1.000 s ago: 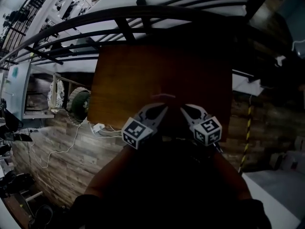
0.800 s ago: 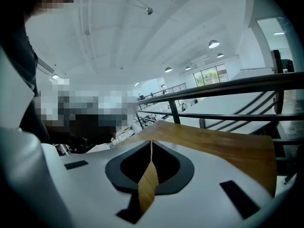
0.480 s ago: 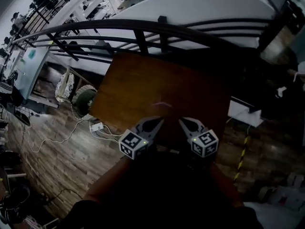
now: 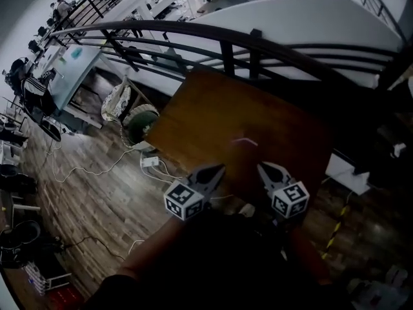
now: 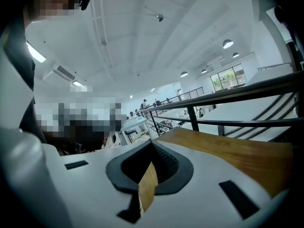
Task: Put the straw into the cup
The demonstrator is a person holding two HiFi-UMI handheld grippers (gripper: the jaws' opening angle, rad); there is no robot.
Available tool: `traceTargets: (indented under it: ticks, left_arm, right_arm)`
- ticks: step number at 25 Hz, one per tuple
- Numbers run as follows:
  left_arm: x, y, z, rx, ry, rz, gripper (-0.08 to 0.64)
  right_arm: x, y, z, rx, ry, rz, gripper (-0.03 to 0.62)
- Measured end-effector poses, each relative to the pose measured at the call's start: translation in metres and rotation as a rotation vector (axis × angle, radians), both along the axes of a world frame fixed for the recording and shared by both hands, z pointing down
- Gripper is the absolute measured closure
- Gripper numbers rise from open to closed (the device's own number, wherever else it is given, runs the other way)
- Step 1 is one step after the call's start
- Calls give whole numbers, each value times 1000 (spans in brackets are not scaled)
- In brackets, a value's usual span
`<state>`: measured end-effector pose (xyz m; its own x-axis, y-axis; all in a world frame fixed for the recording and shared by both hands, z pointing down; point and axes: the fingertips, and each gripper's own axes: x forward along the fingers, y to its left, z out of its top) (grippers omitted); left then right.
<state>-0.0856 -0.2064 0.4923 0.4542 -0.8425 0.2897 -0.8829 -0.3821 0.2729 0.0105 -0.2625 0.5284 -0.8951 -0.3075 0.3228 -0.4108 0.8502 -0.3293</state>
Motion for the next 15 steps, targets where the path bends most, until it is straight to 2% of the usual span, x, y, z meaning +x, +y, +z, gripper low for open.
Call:
traceTargets:
  ticks: [6,15]
  left_arm:
    - [-27,35,-10,39,38,-5,549]
    - [-76,129,-6,52,44,49,549]
  right_arm:
    - [-26,37,-10,36,-1,11,580]
    - [-84,139,-8,27,-5,51,580]
